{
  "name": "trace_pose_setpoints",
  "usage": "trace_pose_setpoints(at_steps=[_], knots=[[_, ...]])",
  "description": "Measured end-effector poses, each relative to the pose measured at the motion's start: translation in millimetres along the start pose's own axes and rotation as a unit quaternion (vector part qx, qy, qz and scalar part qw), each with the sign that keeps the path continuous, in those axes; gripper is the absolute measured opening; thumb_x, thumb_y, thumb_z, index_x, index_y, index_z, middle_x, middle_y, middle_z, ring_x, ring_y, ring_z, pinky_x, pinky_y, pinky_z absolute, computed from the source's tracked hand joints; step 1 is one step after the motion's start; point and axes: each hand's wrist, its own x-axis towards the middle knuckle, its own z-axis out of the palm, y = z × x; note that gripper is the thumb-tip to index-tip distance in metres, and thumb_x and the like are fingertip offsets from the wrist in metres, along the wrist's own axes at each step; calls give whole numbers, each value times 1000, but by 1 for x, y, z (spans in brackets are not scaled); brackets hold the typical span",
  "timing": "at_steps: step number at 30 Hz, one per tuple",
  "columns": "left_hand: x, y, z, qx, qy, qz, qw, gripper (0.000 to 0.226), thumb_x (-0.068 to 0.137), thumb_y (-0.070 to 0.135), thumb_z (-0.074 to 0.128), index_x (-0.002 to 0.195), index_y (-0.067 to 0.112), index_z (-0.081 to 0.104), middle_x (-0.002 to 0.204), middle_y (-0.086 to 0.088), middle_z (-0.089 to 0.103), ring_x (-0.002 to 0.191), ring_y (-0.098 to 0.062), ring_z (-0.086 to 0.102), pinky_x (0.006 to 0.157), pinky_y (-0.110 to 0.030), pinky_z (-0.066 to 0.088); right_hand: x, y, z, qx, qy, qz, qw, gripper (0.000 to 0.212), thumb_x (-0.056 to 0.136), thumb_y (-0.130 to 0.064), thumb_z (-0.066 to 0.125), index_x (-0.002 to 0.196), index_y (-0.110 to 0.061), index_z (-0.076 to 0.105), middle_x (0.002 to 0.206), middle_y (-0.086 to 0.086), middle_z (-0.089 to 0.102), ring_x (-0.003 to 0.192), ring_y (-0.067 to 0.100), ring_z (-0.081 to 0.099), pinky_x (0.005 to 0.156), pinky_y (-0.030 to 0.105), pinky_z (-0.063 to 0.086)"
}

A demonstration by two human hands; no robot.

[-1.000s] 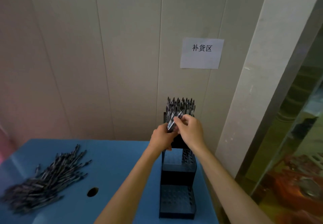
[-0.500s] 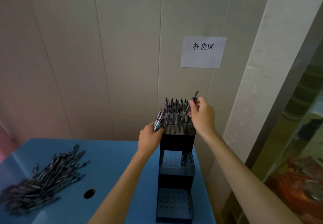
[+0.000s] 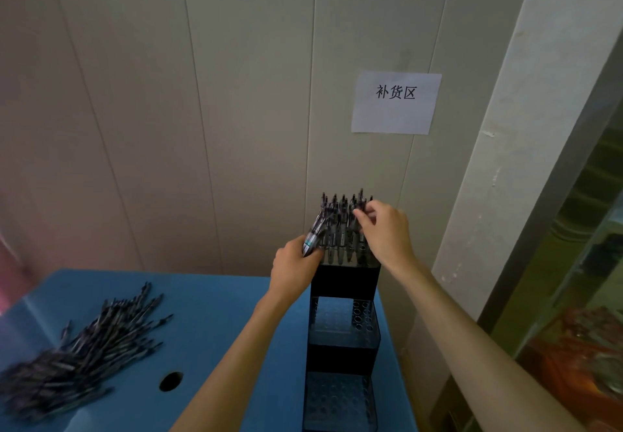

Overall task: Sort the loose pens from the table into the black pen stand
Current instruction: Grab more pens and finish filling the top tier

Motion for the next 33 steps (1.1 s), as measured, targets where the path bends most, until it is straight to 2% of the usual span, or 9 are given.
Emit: trace_pose_setpoints(at_steps=[5, 9, 14, 17, 19, 21, 23, 28, 33], knots=[[2, 3, 3, -3, -4, 8, 1000, 19, 92, 15, 57, 74, 14, 51, 61, -1, 48, 52, -15, 36, 53, -32, 30, 6, -1, -3, -20, -37, 20, 999, 17, 97, -25, 63, 87, -12, 66, 74, 0, 69, 63, 11, 67, 62, 25, 57], [3, 5, 6, -7, -7, 17, 1000, 16, 91, 17, 58, 76, 15, 54, 62, -1, 50, 54, -16, 39, 52, -33, 32, -4, 3, 4, -56, -100, 27, 993, 18, 95, -26, 65, 84, -14, 69, 66, -5, 64, 48, 4, 53, 52, 17, 42], [4, 7, 7, -6, -15, 19, 1000, 12, 93, 16, 59, 81, 15, 59, 65, -2, 54, 54, -14, 42, 51, -31, 36, -8, 9, 4, -37, -97, 54, 993, 32, 95, -30, 65, 67, -14, 67, 56, 1, 61, 42, 6, 49, 79, 17, 41], [4, 7, 9, -1, -20, 16, 1000, 12, 92, 17, 59, 80, 14, 58, 65, -3, 55, 54, -15, 43, 52, -32, 37, -9, 6, -3, -55, -119, 65, 989, 37, 97, -30, 64, 68, -8, 71, 59, 9, 67, 41, 11, 50, 85, 16, 38], [4, 6, 12, 1, -23, 18, 1000, 13, 91, 17, 58, 78, 15, 56, 63, -1, 53, 53, -14, 41, 52, -32, 35, -9, 5, -5, -51, -141, 67, 986, 38, 98, -28, 62, 70, -4, 73, 64, 13, 70, 45, 18, 55, 82, 17, 46], [4, 5, 14, 1, -26, 22, 999, 17, 91, 17, 58, 75, 17, 53, 61, 0, 51, 52, -13, 40, 52, -32, 33, -8, 4, -4, -38, -151, 71, 985, 36, 97, -27, 61, 71, -4, 73, 66, 12, 72, 49, 21, 61, 68, 20, 53], [4, 5, 16, 1, -25, 28, 999, 19, 91, 17, 58, 73, 18, 52, 59, 1, 50, 51, -13, 39, 51, -31, 32, -8, 2, -4, -39, -153, 73, 985, 35, 96, -26, 62, 71, -5, 72, 65, 11, 71, 49, 18, 59, 59, 19, 50], [3, 9, 17, 9, -29, 34, 999, 17, 91, 16, 59, 75, 19, 55, 58, 3, 51, 49, -9, 40, 49, -26, 33, -12, -4, -8, -18, -167, 69, 983, 34, 95, -24, 61, 72, -1, 72, 66, 14, 69, 52, 18, 59, 58, 13, 39], [0, 11, 18, -12, -42, 39, 998, 15, 92, 14, 59, 78, 17, 57, 58, 5, 50, 47, -8, 38, 46, -23, 32, -13, -13, -15, 128, -211, 96, 964, 19, 93, -15, 61, 80, -12, 74, 71, 4, 72, 56, 12, 66, 57, 24, 54]])
